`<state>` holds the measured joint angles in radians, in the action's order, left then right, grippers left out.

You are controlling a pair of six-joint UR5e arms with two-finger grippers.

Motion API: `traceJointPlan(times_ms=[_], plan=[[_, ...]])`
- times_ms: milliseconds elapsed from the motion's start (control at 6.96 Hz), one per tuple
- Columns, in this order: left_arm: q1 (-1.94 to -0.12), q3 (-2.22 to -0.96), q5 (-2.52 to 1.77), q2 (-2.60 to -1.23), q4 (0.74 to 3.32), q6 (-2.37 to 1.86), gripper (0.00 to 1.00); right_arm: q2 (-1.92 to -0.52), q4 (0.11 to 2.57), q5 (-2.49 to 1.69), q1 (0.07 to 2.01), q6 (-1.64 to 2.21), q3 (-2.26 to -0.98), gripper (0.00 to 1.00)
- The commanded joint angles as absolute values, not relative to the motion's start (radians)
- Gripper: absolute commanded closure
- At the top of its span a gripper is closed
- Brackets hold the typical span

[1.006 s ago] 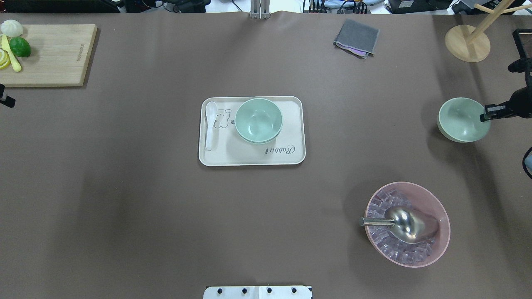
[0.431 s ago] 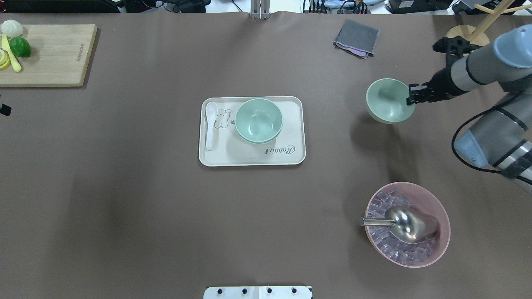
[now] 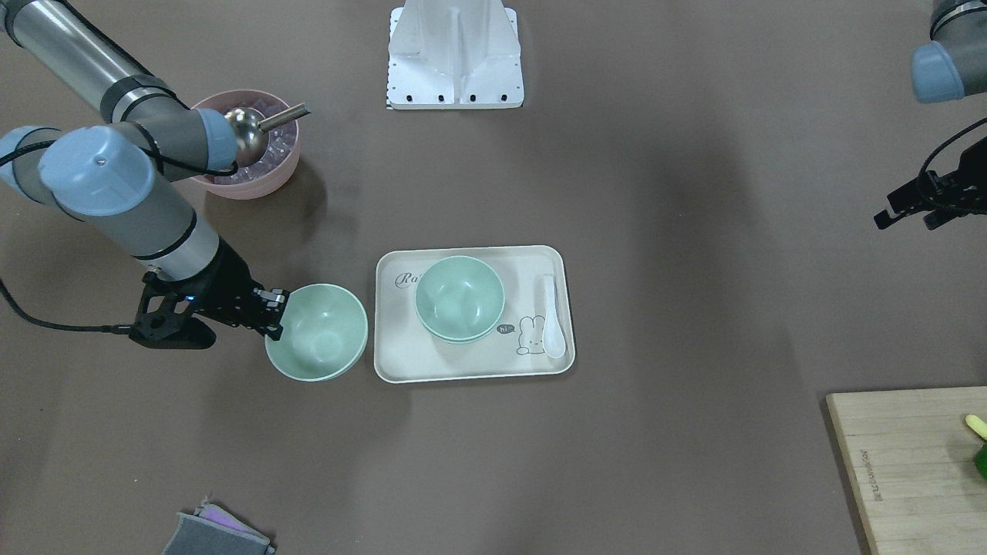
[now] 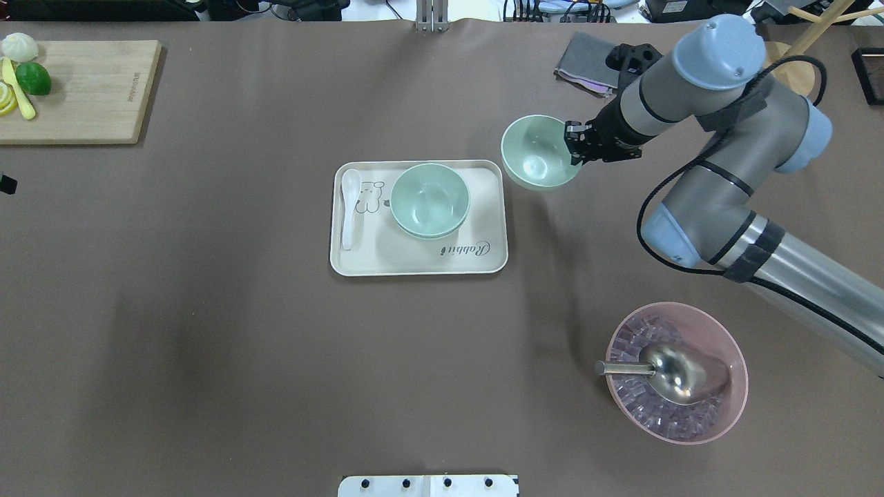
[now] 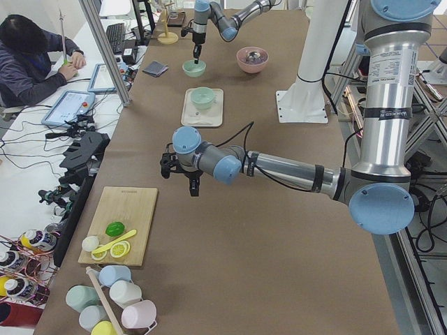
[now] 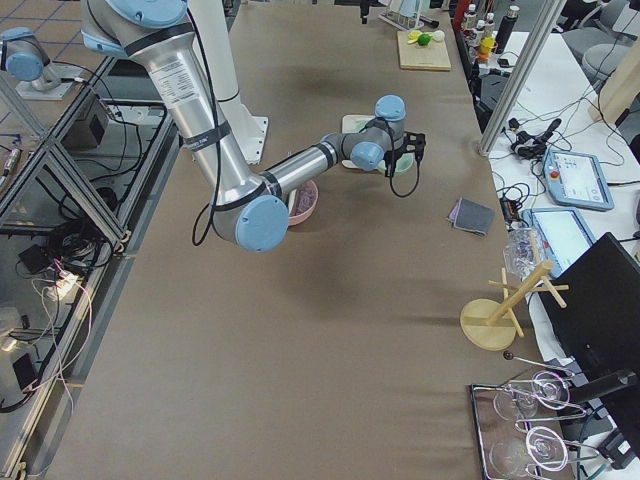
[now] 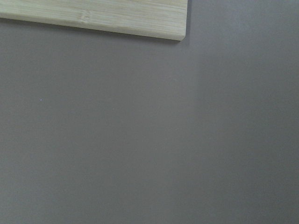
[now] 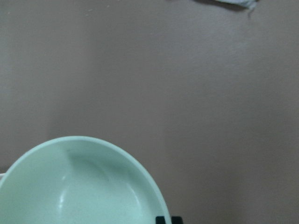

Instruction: Stack green bowls together

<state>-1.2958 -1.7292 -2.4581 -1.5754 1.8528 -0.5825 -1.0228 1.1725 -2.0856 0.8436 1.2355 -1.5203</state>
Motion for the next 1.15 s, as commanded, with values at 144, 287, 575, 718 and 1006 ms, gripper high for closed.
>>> traceJointPlan(times_ms=[144,287,575,718,1006], plan=[[-1.293,-1.726,-2.378,-1.566,1.876,-0.581,0.02,-0.824,1.357,-2.002,0.749,1.414,-1.519,1.00],[-1.293,-1.720,-2.378,-1.566,1.876,-0.581,0.02,-0.809,1.361,-1.959,0.706,1.445,-1.519,1.00],[-1.295,-1.717,-2.378,-1.565,1.876,-0.581,0.02,-0.757,1.454,-1.915,0.657,1.451,-1.514,1.00],[-1.295,-1.717,-2.378,-1.559,1.876,-0.581,0.02,-0.750,1.468,-1.898,0.641,1.451,-1.509,1.00],[-1.295,-1.718,-2.378,-1.557,1.876,-0.581,0.02,-0.756,1.470,-1.893,0.635,1.450,-1.503,1.00]])
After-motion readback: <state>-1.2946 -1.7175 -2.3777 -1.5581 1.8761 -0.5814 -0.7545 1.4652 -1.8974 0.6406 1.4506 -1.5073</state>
